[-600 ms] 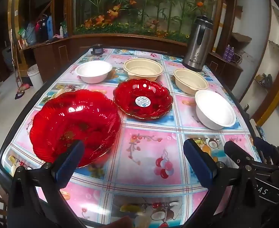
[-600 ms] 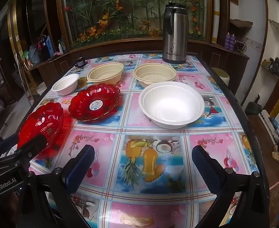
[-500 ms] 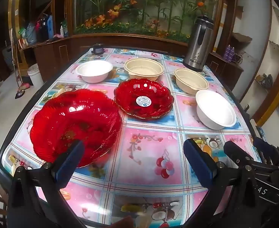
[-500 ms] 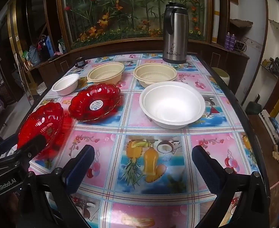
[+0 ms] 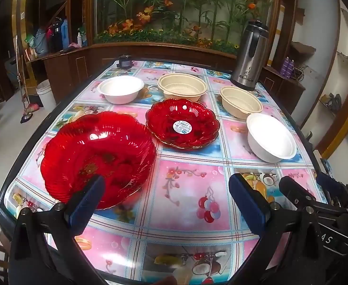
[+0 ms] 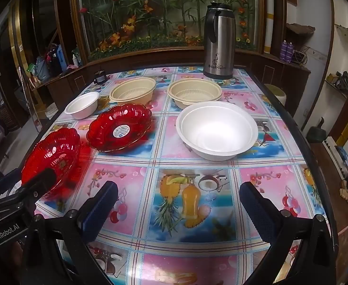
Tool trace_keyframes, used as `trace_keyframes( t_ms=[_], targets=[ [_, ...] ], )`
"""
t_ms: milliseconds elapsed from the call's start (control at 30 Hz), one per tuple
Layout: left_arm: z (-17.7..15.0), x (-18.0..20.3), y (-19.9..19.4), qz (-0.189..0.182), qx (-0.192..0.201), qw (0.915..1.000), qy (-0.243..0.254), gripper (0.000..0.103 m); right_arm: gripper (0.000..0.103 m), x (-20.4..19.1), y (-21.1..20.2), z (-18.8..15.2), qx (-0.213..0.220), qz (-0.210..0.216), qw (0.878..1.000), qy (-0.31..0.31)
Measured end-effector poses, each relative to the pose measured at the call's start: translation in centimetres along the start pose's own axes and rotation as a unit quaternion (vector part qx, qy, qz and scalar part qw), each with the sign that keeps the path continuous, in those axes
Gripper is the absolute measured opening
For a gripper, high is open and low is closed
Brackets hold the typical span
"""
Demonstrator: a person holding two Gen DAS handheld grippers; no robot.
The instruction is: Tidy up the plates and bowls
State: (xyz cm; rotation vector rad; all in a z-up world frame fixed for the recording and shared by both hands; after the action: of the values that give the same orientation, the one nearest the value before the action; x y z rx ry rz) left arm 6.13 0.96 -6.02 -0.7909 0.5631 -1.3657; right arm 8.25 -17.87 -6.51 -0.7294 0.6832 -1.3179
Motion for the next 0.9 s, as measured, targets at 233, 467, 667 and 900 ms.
trace_keyframes(
  t_ms=[233,467,667,900],
  targets=[
    [-0.01,0.05,-0.03,0.0,0.0,1.0,0.0,0.103,0.103,-0.39,0.09,-0.2,0.0,0.0,1.0,0.003],
    [-0.1,0.03,0.0,-0.001,-0.002,1.0,0.001,0.103,0.103,-0.42,0.08,-0.26,0.0,0.0,1.0,0.003],
    [-0.14,0.07,-0.03,-0.001,-0.002,1.0,0.003,0.103,0.103,-0.44,0.14,-0.31,-0.002,0.0,1.0,0.003],
    [-0.17,0.1,-0.02,-0.001,-0.002,1.0,0.003,0.103,0.103,-0.46,0.14,-0.3,-0.001,-0.001,1.0,0.003]
  ],
)
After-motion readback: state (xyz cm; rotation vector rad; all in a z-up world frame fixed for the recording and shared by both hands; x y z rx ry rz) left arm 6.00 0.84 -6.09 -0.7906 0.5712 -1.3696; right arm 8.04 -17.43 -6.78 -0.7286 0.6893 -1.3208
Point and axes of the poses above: each gripper's, at about its wrist camera, not at the fingertips, and y roughly the way its jaws point, x to its right, z to its top, the point moved 9 cm from there along y, roughly the way its jaws point, and after that the axes turned 7 degrees about -x, right-handed, at the moved point
